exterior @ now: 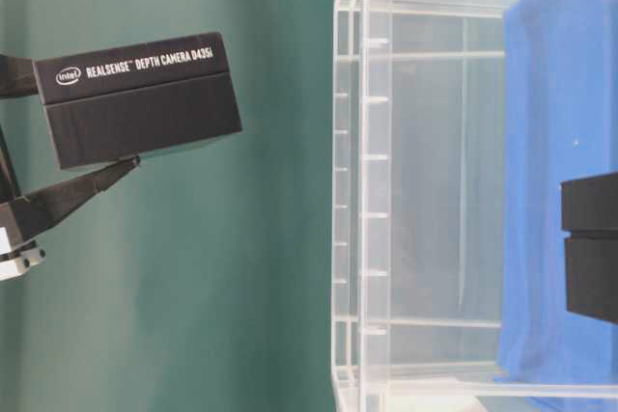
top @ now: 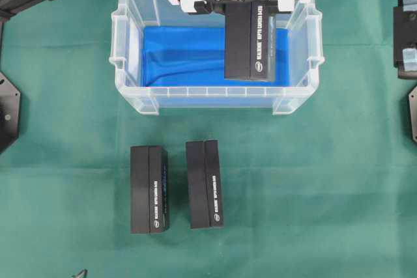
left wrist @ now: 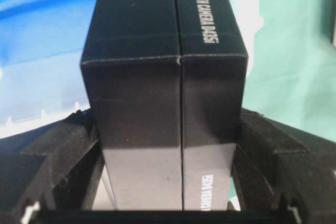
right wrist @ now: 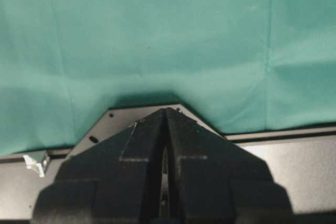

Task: Take the box out of the case with the left arm.
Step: 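Lift the gripped right box pair up out of the case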

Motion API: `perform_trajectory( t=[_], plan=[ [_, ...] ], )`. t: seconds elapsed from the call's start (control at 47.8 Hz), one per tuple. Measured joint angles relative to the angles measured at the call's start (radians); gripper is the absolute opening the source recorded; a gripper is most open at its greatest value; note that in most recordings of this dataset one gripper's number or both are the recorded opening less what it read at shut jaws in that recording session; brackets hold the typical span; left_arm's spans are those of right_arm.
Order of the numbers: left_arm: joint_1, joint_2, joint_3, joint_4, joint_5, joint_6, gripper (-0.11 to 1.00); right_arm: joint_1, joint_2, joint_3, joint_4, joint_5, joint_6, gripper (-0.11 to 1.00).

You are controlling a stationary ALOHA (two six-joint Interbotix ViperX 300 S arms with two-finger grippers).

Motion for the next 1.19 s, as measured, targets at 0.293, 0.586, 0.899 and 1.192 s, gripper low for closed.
perform_trajectory(
  t=[0.293,0.586,0.899,1.192],
  plan=[
    [0.002,0.000,0.000,0.005,0.000,0.000,0.62,0.000,0.000,0.000,0.002,0.000,0.000,0.01],
    [0.000,0.000,0.000,0.008,0.000,0.000,0.62,0.000,0.000,0.000,0.002,0.017,0.000,0.01],
    [0.000,0.000,0.000,0.009,0.000,0.000,0.62,0.000,0.000,0.000,0.002,0.017,0.000,0.01],
    [0.000,0.000,0.000,0.011,0.000,0.000,0.62,-0.002,0.000,0.000,0.002,0.017,0.000,0.01]
  ],
)
